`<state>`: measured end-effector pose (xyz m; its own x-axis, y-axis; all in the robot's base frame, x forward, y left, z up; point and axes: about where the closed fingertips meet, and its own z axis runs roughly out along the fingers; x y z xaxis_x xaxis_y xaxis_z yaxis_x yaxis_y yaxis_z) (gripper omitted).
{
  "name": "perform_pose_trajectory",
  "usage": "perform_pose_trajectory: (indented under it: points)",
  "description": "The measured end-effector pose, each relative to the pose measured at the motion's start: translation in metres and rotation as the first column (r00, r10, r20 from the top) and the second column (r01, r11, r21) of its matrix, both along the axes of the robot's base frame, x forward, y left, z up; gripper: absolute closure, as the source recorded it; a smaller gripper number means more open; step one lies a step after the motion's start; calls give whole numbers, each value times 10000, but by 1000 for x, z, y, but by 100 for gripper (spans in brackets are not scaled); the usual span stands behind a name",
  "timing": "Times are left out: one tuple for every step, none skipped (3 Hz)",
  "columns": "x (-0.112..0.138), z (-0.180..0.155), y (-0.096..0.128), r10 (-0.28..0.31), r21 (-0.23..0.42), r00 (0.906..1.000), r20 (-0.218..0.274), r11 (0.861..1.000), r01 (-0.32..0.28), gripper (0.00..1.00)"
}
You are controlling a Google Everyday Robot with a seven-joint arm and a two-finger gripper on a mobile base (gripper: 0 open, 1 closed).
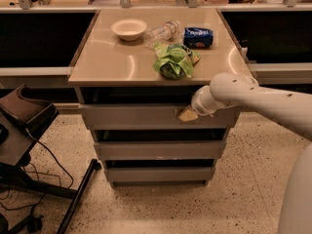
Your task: Open top drawer
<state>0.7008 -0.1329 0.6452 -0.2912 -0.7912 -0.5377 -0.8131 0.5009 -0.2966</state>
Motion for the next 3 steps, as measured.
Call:
perform_pose_trajectory:
  points:
    - [0, 0, 0, 0, 0, 10000, 0, 10000, 0, 65]
    - [0, 0, 0, 1, 0, 10000, -1, 10000, -1, 88]
    - [-2, 2, 0, 17, 28, 10000, 25, 10000, -17, 100]
